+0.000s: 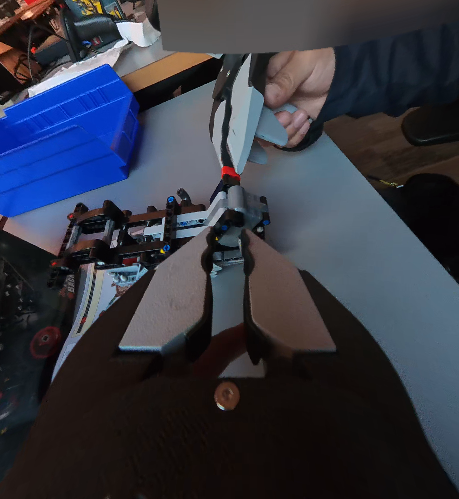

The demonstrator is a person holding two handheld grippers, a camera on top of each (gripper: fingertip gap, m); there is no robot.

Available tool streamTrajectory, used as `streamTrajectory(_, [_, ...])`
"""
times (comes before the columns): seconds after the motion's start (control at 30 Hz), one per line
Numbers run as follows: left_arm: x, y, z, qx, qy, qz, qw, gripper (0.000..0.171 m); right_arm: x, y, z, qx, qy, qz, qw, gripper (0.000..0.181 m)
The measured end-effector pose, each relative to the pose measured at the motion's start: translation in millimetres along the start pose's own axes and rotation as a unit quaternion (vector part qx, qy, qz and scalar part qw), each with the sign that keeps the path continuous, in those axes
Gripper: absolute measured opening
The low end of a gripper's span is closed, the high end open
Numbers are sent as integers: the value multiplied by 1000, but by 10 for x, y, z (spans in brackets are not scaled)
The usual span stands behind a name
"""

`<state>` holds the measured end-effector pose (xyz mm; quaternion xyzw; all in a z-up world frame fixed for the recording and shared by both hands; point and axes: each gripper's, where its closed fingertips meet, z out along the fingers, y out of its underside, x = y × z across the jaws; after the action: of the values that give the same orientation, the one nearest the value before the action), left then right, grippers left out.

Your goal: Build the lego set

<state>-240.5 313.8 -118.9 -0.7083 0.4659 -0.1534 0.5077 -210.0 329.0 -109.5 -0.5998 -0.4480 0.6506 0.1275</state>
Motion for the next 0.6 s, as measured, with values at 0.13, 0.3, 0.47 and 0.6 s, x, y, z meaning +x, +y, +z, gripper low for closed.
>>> streamTrajectory(0.13, [-32,-21,-9,1,-3,-6,1000,23,10,-3,-2,-2,-2,-1,1000,4])
streamTrajectory(0.3, [-17,-24,55,-6,-10,5,1000,18,3,-42,20,1,-14,8,1000,3])
streamTrajectory(0.47, [-31,-22,72,-2,-32,38,999,17,19,-45,14,-13,-9,3,1000,3])
streamTrajectory(0.6, [-48,-24,83,-9,-39,57,998,16,40,-38,15,-58,-2,-11,998,3])
